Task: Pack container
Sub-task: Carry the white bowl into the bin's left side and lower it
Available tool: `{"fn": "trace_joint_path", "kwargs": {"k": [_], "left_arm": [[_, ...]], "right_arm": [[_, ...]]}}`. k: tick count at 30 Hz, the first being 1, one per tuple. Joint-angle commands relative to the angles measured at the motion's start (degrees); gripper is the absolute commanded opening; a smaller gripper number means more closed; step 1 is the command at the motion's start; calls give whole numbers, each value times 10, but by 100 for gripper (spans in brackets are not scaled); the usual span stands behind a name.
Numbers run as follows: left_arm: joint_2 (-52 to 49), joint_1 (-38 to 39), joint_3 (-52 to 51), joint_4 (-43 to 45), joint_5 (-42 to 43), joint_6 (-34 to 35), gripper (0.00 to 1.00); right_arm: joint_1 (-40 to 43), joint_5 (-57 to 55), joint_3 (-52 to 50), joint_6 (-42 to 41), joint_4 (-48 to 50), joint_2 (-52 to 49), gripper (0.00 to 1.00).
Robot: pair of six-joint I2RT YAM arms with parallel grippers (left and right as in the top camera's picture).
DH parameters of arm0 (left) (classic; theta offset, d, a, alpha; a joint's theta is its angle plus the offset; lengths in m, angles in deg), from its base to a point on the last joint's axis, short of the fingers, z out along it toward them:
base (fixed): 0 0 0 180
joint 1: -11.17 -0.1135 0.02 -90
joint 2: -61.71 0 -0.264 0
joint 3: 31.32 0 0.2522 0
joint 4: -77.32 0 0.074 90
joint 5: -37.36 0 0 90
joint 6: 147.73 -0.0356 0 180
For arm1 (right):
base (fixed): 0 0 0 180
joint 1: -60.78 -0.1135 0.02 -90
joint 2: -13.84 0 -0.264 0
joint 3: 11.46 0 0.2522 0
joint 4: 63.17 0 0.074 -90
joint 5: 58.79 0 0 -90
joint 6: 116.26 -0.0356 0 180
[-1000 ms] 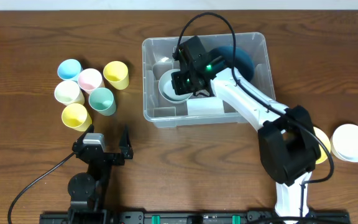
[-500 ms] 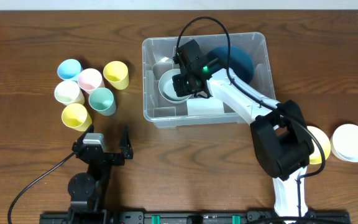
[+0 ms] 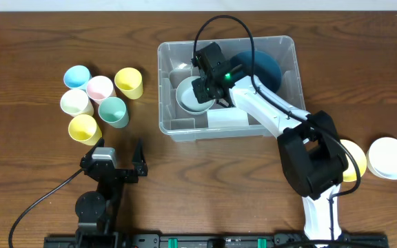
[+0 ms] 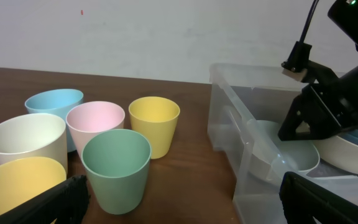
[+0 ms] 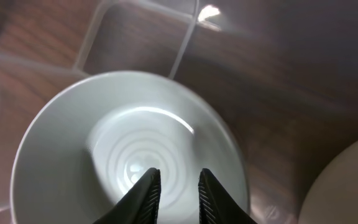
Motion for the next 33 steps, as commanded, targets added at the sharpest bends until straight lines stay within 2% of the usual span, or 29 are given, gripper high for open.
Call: {"fn": "trace_joint_path", "kwargs": {"k": [1,9,33], "left_arm": [[3,1,-9,-21,4,-10,98],[3,1,-9,-21,4,-10,98],[3,1,-9,-21,4,-10,98]], "right_arm": [[-3,-20,9,26,10,-23,23],[-3,-20,9,26,34,-51,23],[-3,-66,9,29,118,-53,26]]}}
